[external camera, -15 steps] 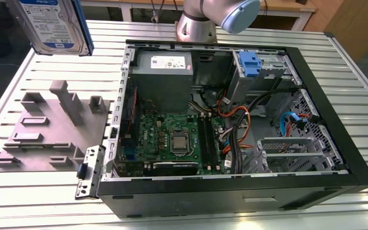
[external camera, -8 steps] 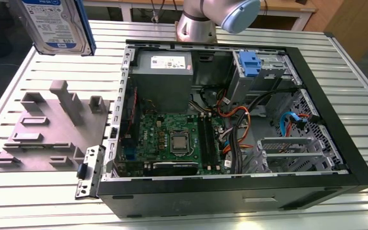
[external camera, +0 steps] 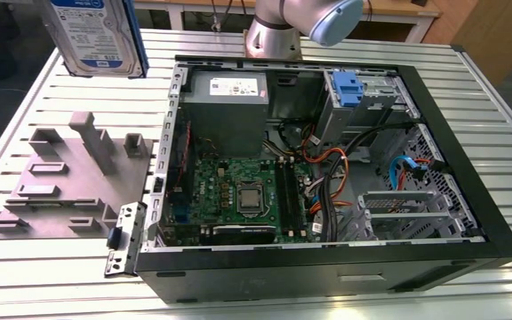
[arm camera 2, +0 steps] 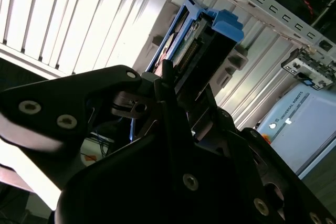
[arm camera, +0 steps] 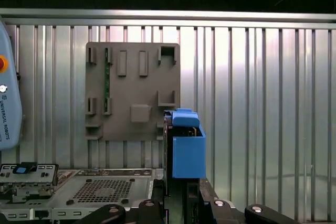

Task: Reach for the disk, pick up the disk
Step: 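Pick up the disk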

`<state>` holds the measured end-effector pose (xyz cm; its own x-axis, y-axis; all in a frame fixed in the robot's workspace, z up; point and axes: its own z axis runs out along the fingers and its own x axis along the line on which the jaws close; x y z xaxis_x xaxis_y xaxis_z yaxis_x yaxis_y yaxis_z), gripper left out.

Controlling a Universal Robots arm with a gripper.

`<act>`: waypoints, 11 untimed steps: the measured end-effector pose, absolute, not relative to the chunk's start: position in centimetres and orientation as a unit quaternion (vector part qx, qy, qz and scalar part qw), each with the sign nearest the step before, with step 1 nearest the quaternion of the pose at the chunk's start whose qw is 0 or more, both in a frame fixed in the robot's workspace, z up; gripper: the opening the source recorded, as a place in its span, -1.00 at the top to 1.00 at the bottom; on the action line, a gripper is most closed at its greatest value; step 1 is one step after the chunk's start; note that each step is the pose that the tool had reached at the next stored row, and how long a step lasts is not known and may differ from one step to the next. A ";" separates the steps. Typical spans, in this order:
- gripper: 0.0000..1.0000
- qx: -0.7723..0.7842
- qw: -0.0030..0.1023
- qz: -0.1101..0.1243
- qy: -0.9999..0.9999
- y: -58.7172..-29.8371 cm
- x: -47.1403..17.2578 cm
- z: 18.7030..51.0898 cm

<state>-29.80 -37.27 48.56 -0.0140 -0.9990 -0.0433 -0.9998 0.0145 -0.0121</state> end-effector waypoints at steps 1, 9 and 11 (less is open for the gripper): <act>0.31 -0.702 0.020 0.011 0.712 -37.3 -29.5 48.6; 0.31 -0.702 0.020 0.011 0.712 -37.3 -27.2 48.6; 0.31 -0.702 0.020 0.011 0.712 -37.3 -26.5 48.6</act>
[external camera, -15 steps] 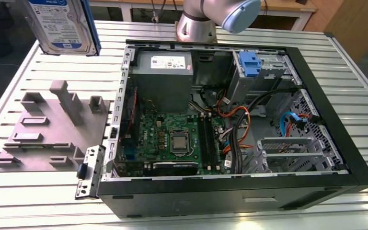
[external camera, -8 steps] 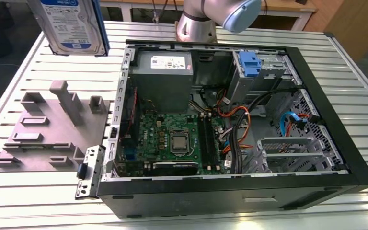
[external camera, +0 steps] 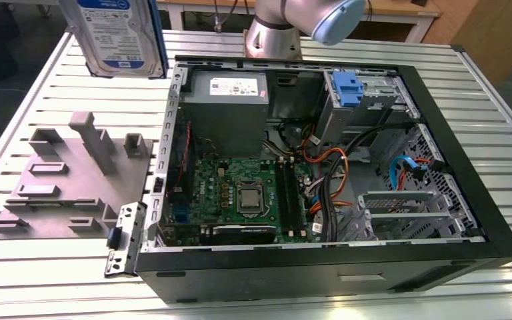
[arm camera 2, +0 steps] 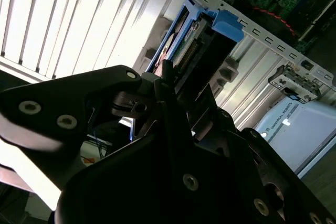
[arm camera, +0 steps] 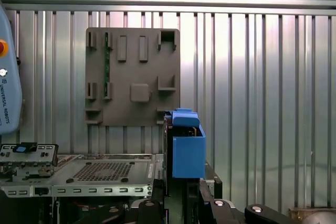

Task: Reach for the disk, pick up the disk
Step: 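Pick up the disk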

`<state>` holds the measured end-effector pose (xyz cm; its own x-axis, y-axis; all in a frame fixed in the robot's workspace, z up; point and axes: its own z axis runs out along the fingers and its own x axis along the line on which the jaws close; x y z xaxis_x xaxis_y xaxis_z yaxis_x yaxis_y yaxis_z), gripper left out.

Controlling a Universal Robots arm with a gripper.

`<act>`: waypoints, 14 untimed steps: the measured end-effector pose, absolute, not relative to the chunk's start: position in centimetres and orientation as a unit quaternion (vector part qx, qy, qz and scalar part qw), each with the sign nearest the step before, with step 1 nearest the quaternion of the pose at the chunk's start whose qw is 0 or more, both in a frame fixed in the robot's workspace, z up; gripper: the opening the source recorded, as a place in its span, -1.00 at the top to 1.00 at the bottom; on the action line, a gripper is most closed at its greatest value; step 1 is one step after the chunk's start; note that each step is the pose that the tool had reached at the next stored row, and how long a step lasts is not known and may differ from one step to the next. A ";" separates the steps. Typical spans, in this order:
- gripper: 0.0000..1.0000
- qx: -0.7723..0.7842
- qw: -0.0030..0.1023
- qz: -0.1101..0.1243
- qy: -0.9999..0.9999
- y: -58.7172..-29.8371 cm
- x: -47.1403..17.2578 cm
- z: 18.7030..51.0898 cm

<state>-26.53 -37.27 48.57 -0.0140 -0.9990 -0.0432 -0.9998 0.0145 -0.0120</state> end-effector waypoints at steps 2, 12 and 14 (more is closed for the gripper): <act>0.31 -0.702 0.020 0.011 0.712 -37.3 -25.9 48.6; 0.31 -0.702 0.020 0.011 0.712 -37.3 -22.7 48.6; 0.31 -0.702 0.020 0.011 0.712 -37.3 -22.0 48.6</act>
